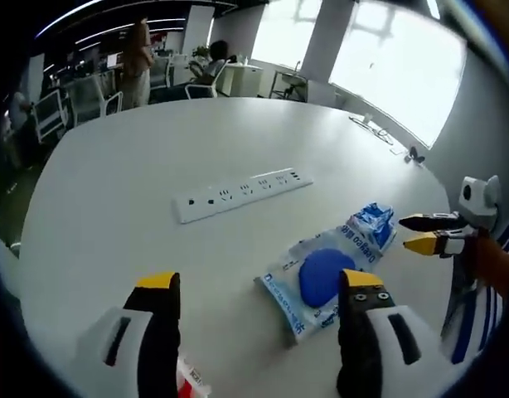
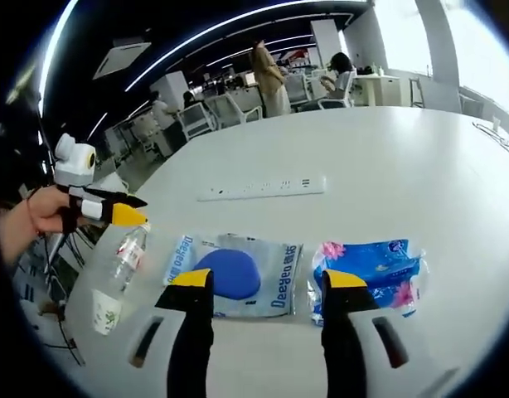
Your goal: Arrange the tabletop items into an orderly group along one side of the table until the central work area is clear of visible clutter.
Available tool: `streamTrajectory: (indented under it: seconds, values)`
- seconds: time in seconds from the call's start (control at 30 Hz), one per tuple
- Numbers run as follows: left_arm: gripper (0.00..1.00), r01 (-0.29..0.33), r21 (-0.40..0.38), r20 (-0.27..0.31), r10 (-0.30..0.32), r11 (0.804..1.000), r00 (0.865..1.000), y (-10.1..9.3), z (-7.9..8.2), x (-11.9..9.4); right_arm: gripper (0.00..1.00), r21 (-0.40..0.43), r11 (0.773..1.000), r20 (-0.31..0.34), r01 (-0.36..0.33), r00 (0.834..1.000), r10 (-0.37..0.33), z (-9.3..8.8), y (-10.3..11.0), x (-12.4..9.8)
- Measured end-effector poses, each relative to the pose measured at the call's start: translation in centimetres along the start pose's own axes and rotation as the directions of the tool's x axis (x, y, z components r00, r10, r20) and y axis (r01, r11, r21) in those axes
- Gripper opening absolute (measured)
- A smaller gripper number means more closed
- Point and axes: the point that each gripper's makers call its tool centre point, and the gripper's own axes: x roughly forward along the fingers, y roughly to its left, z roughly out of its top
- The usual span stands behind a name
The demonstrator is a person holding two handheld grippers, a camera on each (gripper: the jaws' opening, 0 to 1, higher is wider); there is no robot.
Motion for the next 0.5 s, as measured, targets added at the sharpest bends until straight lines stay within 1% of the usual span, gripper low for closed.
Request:
streamTrajectory:
  seconds: [0.23, 0.4, 0.5]
  values:
    - [0.92, 0.000, 0.010, 0.009, 0.000, 1.000, 1.000, -0.6, -0.3, -1.6, 0.55, -0.016, 1.000, -0.002, -0.011, 1.000, 0.011, 0.2, 0.6, -0.8]
    - [0.94, 0.001, 0.031, 0.009, -0.001, 1.000, 1.000, -1.1, -0.5, -2.8, 0.57, -0.028, 0.999, -0.003, -0.021, 1.000, 0.021, 0.2, 1.2, -1.4]
    - [0.95, 0.007, 0.037, 0.025, -0.007, 0.999, 1.000, -1.7, -0.5, -3.8, 0.58, -0.035, 0.999, -0.004, -0.029, 1.000, 0.029, 0.2, 1.5, -1.7]
